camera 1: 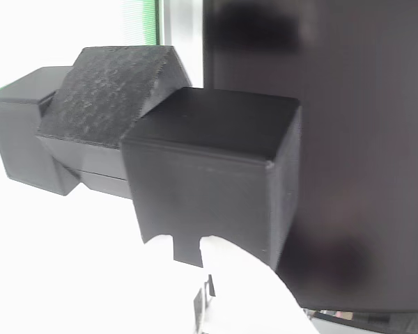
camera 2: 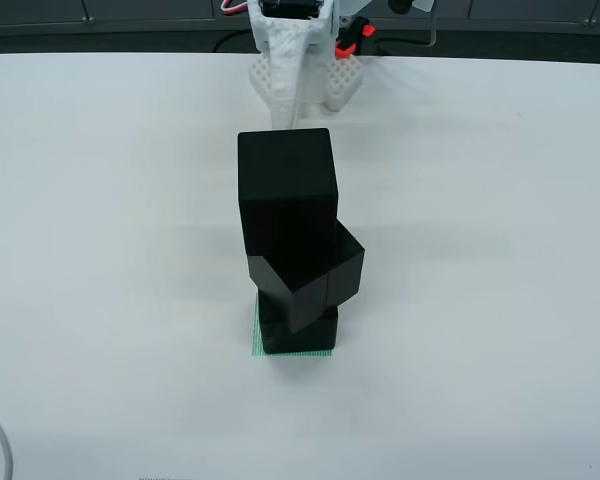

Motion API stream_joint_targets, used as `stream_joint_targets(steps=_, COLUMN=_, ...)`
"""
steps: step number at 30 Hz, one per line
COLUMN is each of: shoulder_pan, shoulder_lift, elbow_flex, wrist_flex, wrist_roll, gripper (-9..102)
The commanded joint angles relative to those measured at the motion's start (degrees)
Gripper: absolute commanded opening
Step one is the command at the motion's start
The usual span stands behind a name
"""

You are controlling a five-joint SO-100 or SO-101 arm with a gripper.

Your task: Stack 3 Blocks on the chosen place.

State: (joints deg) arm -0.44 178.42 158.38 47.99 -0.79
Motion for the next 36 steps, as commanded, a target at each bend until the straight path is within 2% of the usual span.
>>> stream_joint_targets(steps=1, shoulder_pan=-0.53, shoulder_lift=2.55, elbow_flex=2.9, wrist_flex=-0.53, wrist_roll=1.58, gripper=0)
stream_joint_targets(steps=24, shoulder_pan=-1.85, shoulder_lift=18.28, elbow_flex=19.78, wrist_flex=3.08, wrist_roll=6.94, gripper=0)
stream_joint_targets(steps=36, shoulder_pan=-2.2, shoulder_lift=18.54, elbow_flex=20.74, wrist_flex=2.9, wrist_roll=6.06, gripper=0)
